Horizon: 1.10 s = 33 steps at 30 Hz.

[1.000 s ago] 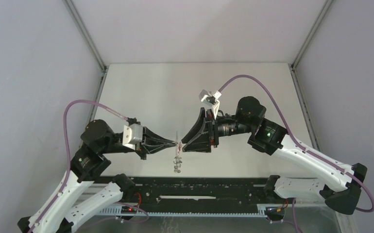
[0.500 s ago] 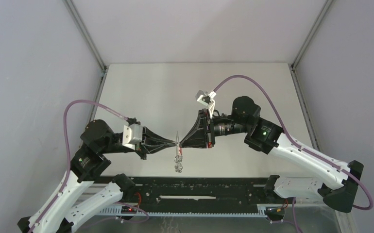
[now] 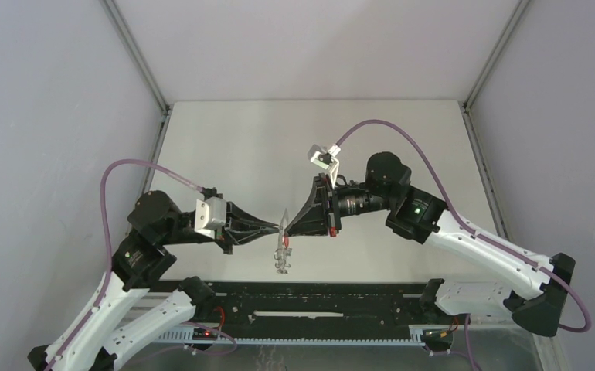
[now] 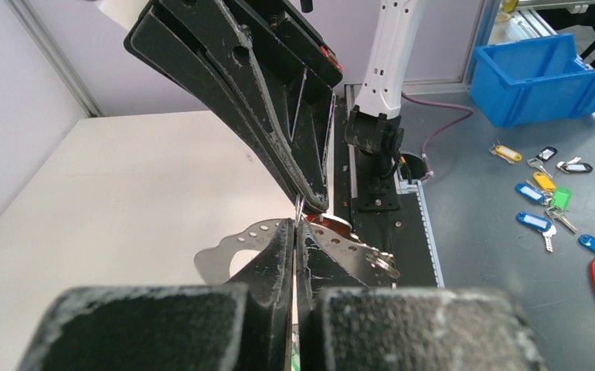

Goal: Put the keys on the keyring

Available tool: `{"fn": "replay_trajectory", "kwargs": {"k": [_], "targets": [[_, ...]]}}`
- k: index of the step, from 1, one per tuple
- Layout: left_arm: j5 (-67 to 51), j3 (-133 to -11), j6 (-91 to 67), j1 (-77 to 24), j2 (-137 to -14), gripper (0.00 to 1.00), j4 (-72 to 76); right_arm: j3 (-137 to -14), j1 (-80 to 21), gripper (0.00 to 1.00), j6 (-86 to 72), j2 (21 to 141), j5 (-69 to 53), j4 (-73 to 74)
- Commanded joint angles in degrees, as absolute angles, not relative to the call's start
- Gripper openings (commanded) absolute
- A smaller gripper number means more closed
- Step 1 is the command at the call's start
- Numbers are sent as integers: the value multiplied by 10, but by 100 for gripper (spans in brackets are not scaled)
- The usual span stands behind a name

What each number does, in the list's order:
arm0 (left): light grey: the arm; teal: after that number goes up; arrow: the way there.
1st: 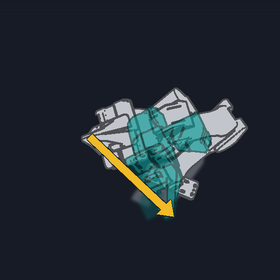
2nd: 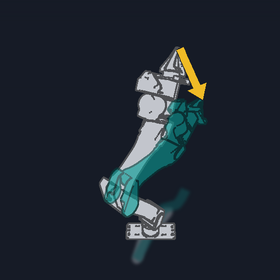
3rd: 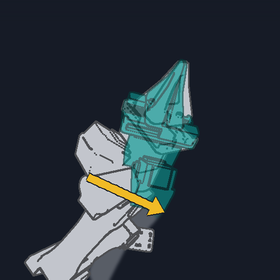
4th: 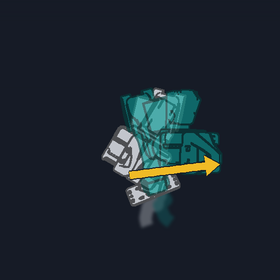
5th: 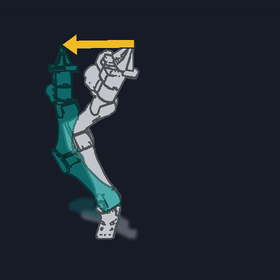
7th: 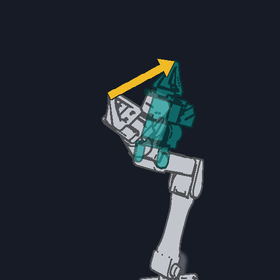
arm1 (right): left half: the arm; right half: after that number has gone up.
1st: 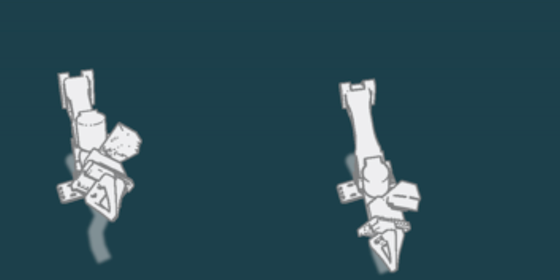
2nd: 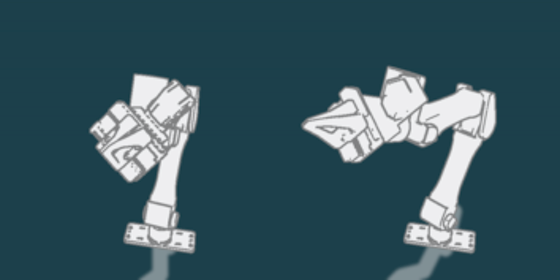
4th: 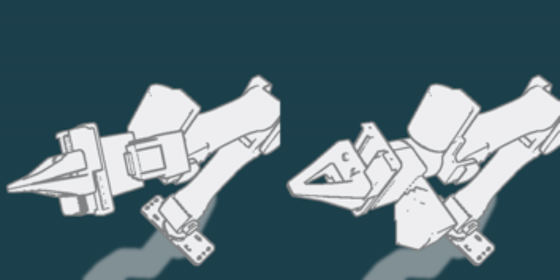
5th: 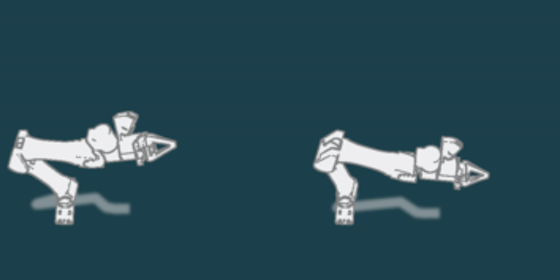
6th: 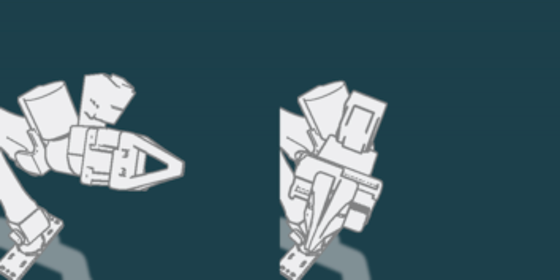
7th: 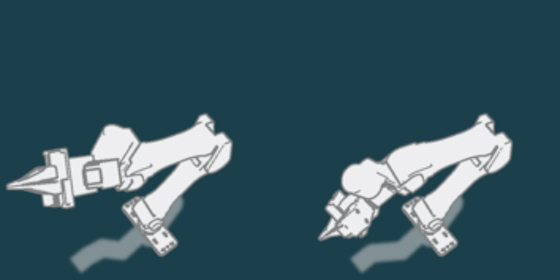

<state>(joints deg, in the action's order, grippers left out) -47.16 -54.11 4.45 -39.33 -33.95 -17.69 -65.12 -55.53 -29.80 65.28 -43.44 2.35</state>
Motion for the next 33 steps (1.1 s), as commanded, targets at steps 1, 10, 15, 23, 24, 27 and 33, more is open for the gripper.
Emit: {"fn": "replay_trajectory", "kwargs": {"k": [1, 10, 15, 23, 24, 27, 33], "targets": [[-476, -538, 40, -395, -339, 0, -130, -654, -555, 0, -316, 677, -468, 15], [-486, -535, 41, -395, -336, 0, -127, -654, -552, 3, -334, 694, -503, 6], [-488, -535, 41, -395, -338, 0, -129, -657, -528, 35, -306, 652, -475, 27], [-470, -519, -25, -395, -340, 0, -93, -692, -542, 53, -193, 599, -358, 83], [-470, -516, -35, -395, -341, 0, -85, -697, -548, 54, -179, 601, -349, 89], [-466, -511, -56, -395, -342, 0, -74, -708, -563, 58, -154, 605, -344, 92], [-463, -505, -74, -395, -343, 0, -52, -743, -587, 58, -111, 634, -346, 124]]}}
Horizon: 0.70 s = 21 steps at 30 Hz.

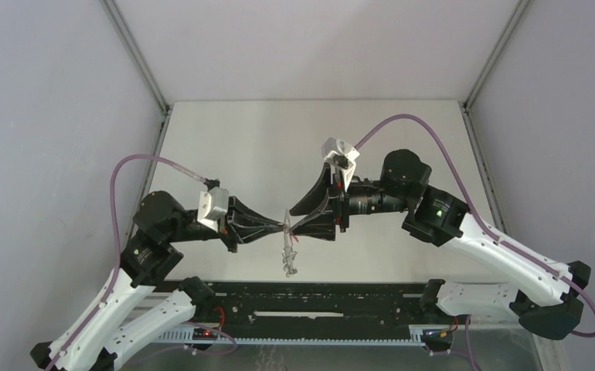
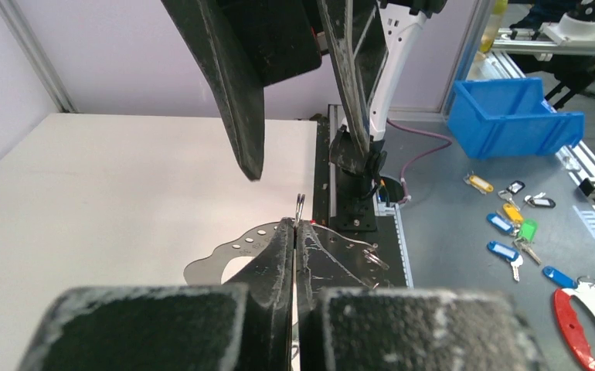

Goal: Put the keys on the keyring

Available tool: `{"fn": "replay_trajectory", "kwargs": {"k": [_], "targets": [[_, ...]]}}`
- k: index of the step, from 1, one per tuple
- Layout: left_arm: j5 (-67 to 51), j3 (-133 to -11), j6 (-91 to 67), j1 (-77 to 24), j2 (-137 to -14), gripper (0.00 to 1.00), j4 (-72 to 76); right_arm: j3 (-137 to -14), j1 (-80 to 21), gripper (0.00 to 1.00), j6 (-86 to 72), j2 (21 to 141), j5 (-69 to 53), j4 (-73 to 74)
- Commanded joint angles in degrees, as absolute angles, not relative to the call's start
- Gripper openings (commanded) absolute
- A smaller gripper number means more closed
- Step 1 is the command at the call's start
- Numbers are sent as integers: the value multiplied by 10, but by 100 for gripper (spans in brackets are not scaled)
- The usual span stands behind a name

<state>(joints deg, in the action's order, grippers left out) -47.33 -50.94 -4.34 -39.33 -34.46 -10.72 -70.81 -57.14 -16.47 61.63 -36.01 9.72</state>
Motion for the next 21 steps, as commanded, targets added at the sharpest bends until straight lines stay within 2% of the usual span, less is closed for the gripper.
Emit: {"fn": "replay_trajectory", "kwargs": {"k": [1, 7, 18, 21], "targets": [[-462, -505, -76, -395, -343, 0, -50, -746, -589, 57, -108, 637, -345, 127], [-461, -503, -79, -395, -341, 0, -47, -747, -591, 44, -110, 642, -355, 123], [-454, -493, -91, -395, -338, 0, -46, -746, -611, 37, -110, 643, -320, 100], [-451, -493, -95, -395, -338, 0, -43, -746, -617, 32, -106, 641, -311, 98]]}}
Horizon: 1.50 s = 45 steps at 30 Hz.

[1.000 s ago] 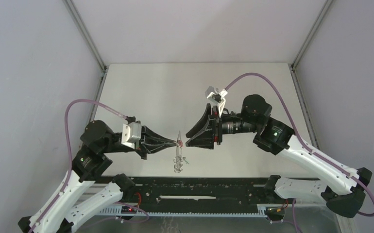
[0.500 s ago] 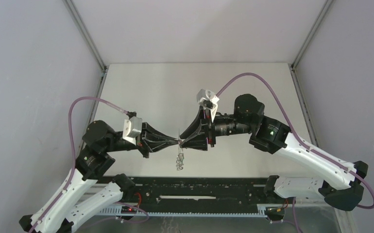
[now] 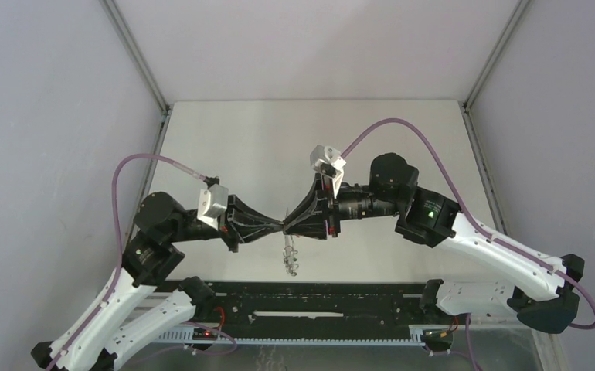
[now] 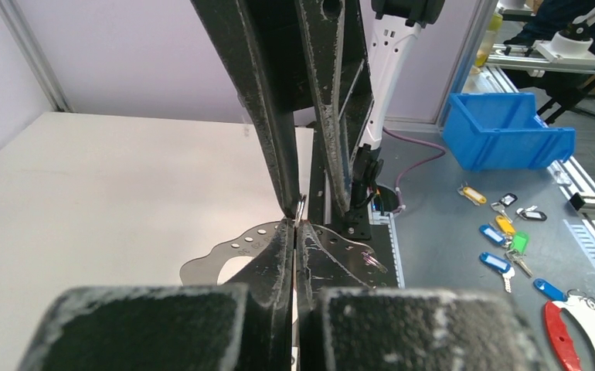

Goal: Put the keys on the keyring

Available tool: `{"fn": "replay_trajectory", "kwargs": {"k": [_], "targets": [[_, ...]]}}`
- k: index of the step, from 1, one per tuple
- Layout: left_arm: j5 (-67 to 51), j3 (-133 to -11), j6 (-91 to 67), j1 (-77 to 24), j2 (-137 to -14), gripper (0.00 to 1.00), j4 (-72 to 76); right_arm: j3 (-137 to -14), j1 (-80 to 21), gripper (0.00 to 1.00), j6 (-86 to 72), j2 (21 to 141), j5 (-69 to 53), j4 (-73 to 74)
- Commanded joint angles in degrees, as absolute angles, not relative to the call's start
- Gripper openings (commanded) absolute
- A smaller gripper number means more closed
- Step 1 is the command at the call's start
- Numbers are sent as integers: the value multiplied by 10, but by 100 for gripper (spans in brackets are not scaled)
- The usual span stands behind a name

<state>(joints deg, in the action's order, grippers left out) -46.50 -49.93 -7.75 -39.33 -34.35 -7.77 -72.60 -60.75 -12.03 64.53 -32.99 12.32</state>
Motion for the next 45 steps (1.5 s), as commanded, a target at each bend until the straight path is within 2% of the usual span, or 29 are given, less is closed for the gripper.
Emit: {"fn": "replay_trajectory", "kwargs": {"k": [1, 5, 7, 14, 21, 23, 24, 28, 32, 35, 40, 45], "targets": [[-449, -493, -96, -395, -338, 0, -43, -747, -618, 29, -106, 642, -313, 98], [-450, -491, -97, -395, -338, 0, -42, -747, -618, 13, -108, 647, -318, 104], [-449, -491, -96, -395, -337, 0, -42, -747, -619, 0, -107, 648, -322, 107], [-458, -490, -72, -393, -340, 0, -73, -756, -622, 0, -87, 650, -313, 148], [-455, -493, -56, -393, -344, 0, -86, -791, -659, 0, -34, 665, -239, 237], [-460, -494, -63, -393, -345, 0, -78, -800, -670, 5, -24, 670, -216, 245], [-463, -495, -67, -393, -345, 0, -75, -802, -672, 0, -18, 670, -219, 243], [-468, -504, -53, -393, -350, 1, -94, -812, -669, 0, -14, 672, -236, 245], [-467, -527, 5, -393, -359, 34, -168, -857, -666, 0, -6, 699, -238, 317], [-479, -549, 77, -393, -365, 47, -237, -900, -670, 0, 5, 727, -231, 401], [-500, -602, 182, -393, -386, 51, -356, -960, -685, 0, 36, 775, -192, 499], [-511, -619, 224, -393, -396, 47, -408, -1020, -695, 0, 55, 818, -162, 563]]}}
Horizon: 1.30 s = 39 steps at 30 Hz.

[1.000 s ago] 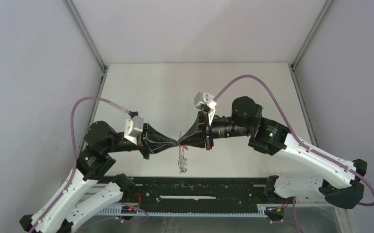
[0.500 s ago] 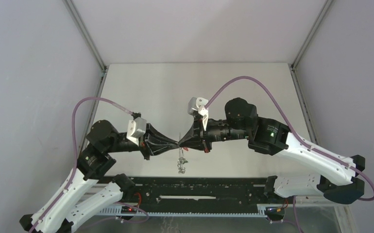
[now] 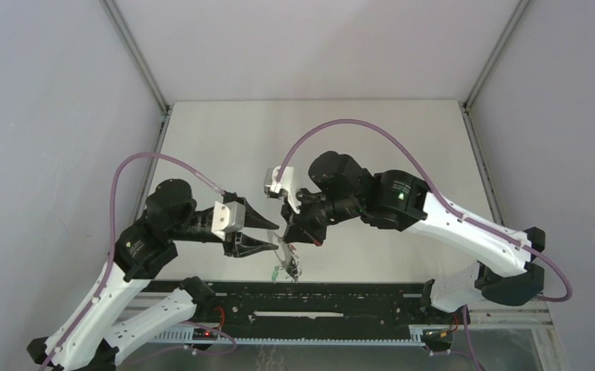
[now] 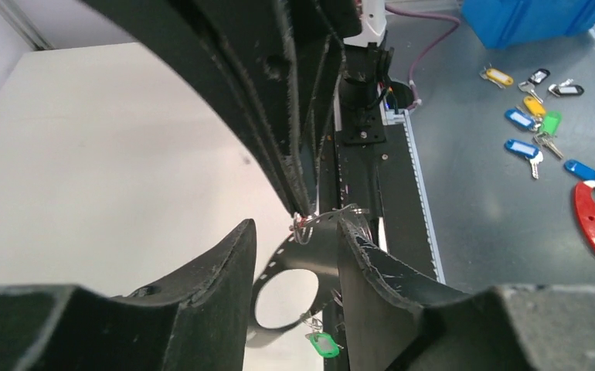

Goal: Put the keys on the keyring

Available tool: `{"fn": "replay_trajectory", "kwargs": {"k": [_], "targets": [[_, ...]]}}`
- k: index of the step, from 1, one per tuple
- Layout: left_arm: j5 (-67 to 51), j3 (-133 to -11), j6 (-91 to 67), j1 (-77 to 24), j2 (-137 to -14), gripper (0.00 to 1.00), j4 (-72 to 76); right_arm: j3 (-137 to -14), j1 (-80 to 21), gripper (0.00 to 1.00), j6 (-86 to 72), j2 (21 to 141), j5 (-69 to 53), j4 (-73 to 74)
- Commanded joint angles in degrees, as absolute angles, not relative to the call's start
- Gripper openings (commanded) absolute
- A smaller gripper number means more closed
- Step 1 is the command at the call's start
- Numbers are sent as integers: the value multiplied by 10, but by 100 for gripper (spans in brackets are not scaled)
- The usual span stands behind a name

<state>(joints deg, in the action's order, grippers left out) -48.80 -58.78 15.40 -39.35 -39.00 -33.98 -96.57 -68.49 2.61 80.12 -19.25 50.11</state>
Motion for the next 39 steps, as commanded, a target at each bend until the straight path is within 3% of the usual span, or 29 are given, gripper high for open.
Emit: {"fn": "replay_trajectory", "kwargs": {"k": [1, 7, 16, 25, 39], "targets": [[-509, -618, 226, -393, -397, 46, -410, -1028, -696, 0, 57, 823, -158, 570], [-510, -608, 228, -393, -408, 39, -419, -1059, -705, 0, 65, 843, -144, 589], [-501, -589, 197, -394, -412, 37, -368, -1081, -719, 0, 72, 867, -150, 592], [-529, -580, 216, -395, -409, 17, -405, -1104, -722, 0, 75, 888, -151, 596], [-507, -579, 227, -404, -415, 17, -437, -1117, -728, 0, 72, 901, -151, 604]]}}
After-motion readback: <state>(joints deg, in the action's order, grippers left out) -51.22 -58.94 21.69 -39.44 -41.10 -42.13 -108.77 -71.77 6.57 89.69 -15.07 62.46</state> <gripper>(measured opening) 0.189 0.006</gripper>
